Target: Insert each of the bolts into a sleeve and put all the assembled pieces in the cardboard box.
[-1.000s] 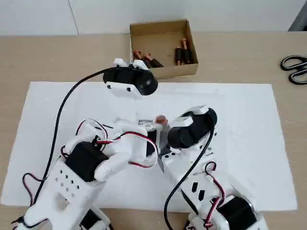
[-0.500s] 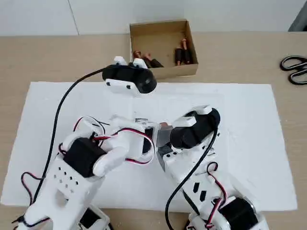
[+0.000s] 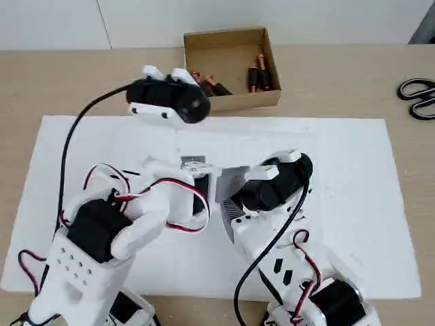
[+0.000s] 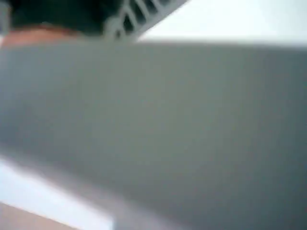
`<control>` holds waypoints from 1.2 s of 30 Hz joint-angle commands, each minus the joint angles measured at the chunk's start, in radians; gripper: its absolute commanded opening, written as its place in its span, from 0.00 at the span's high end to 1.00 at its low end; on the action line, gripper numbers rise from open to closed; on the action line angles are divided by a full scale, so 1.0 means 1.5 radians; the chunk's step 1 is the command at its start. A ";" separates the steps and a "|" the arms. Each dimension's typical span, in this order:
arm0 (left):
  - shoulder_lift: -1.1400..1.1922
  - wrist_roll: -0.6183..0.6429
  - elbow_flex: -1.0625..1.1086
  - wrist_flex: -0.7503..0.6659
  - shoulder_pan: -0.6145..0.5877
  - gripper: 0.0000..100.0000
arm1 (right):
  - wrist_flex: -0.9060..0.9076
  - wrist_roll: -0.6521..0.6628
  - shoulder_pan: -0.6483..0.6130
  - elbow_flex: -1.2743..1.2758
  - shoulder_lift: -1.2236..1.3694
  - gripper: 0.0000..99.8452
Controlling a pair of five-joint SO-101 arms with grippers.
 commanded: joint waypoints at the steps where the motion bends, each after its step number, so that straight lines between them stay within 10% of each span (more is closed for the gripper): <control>1: -0.008 -0.005 -0.044 -0.003 -0.062 0.74 | -0.020 -0.002 0.004 -0.012 -0.007 1.00; 10: -0.004 -0.028 -0.040 0.003 -0.269 0.74 | -0.025 -0.001 0.105 -0.009 -0.001 1.00; 16: -0.007 -0.029 0.077 -0.003 -0.318 0.74 | -0.236 0.097 0.213 -0.014 0.062 1.00; 36: -0.008 -0.025 0.283 -0.164 -0.329 0.74 | -0.503 0.114 0.295 -0.746 1.159 1.00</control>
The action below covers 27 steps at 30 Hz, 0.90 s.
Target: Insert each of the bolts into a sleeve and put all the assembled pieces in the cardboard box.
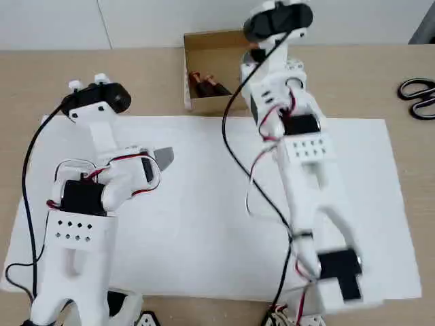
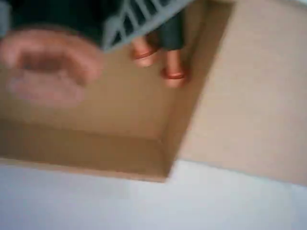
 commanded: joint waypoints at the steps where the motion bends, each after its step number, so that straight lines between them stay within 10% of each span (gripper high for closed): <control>1: -0.008 0.000 0.007 -0.016 -0.018 0.74 | -0.031 0.006 0.022 -0.179 0.182 1.00; 13: -0.008 0.000 0.010 -0.016 -0.039 0.74 | -0.026 0.009 0.010 -0.576 0.580 0.99; 27: -0.007 -0.001 0.011 -0.016 -0.039 0.74 | 0.037 0.007 0.005 -0.660 0.675 0.88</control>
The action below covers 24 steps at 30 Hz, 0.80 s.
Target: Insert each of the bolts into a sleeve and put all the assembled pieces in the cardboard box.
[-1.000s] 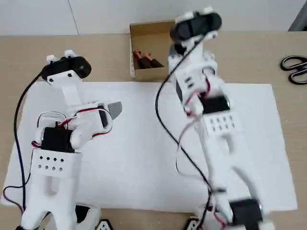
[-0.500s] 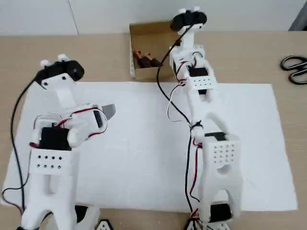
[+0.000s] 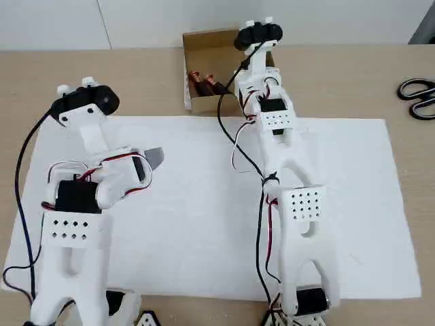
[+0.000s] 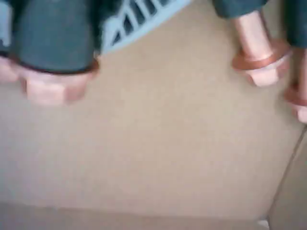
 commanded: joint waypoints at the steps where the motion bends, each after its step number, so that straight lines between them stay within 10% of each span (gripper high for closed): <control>1: -0.008 -0.001 -0.002 -0.014 0.003 0.74 | 0.028 0.004 -0.009 -0.043 -0.010 0.84; 15: -0.009 0.000 0.010 -0.065 -0.002 0.74 | 0.068 0.005 -0.012 -0.071 -0.101 0.71; 24: -0.009 -0.003 -0.066 -0.056 -0.002 0.74 | 0.307 0.003 -0.012 -0.071 -0.306 0.71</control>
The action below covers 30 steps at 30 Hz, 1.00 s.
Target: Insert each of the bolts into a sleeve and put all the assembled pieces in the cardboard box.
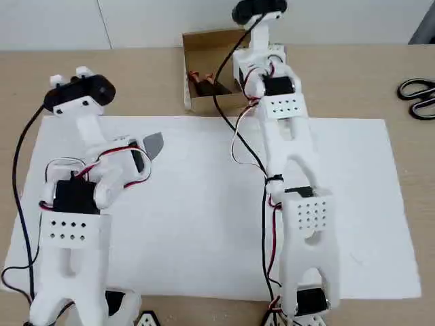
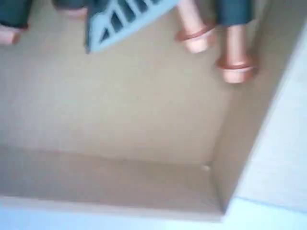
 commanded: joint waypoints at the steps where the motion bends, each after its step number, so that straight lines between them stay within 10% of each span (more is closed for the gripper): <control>1: -0.009 -0.003 -0.039 0.004 -0.003 0.74 | 0.120 0.003 -0.002 -0.039 -0.153 0.71; 16: -0.278 -0.073 -0.022 0.043 0.003 0.74 | 0.592 0.007 -0.001 -0.036 -0.595 0.71; 30: -0.779 -0.093 0.454 -0.088 0.002 0.74 | 0.619 0.007 -0.001 0.136 -0.884 0.71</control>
